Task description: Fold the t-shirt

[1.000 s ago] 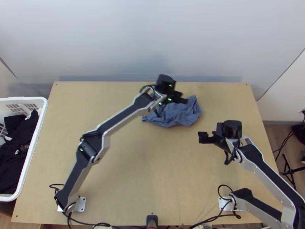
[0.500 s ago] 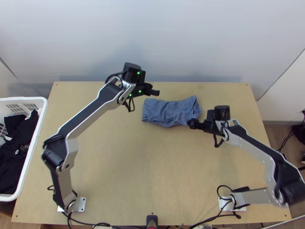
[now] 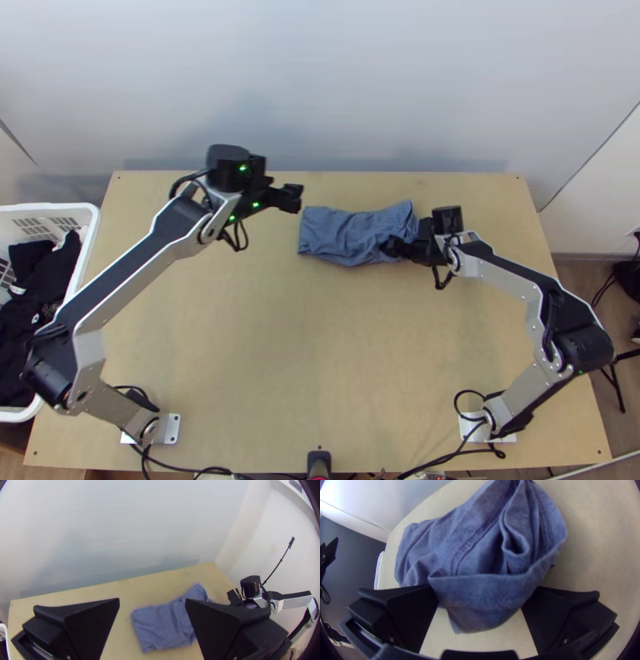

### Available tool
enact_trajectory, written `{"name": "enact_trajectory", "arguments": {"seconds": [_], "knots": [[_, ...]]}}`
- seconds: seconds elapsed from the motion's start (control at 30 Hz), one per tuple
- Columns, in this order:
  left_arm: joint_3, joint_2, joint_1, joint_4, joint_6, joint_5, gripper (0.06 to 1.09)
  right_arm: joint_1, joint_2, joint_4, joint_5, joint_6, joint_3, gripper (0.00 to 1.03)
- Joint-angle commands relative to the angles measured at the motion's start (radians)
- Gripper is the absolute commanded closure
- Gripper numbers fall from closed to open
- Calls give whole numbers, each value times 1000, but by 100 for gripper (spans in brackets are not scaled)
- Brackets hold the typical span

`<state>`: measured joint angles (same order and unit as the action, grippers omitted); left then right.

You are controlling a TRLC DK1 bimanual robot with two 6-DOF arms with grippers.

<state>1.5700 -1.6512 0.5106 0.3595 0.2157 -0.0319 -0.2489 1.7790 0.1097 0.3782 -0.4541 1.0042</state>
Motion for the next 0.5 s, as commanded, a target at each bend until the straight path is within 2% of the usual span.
{"name": "enact_trajectory", "arguments": {"seconds": [0.0,0.03,0.07,0.17,0.2,0.33,0.47], "knots": [[-99,70,-11,-17,2,-2,12,-18,102,8,7,-11,103,15],[-107,73,-12,-21,2,-2,12,-24,115,16,8,-5,125,23],[-110,74,-12,-21,4,-2,12,-30,129,24,8,-1,146,36],[-120,79,-21,-21,2,-2,12,-49,174,70,8,54,212,90],[-123,83,-24,-21,2,-2,12,-55,183,81,5,72,226,100],[-139,96,-47,-19,4,-2,12,-47,195,110,-38,117,240,100],[-159,117,-67,-19,1,-2,12,16,183,111,-70,120,246,100]]}}
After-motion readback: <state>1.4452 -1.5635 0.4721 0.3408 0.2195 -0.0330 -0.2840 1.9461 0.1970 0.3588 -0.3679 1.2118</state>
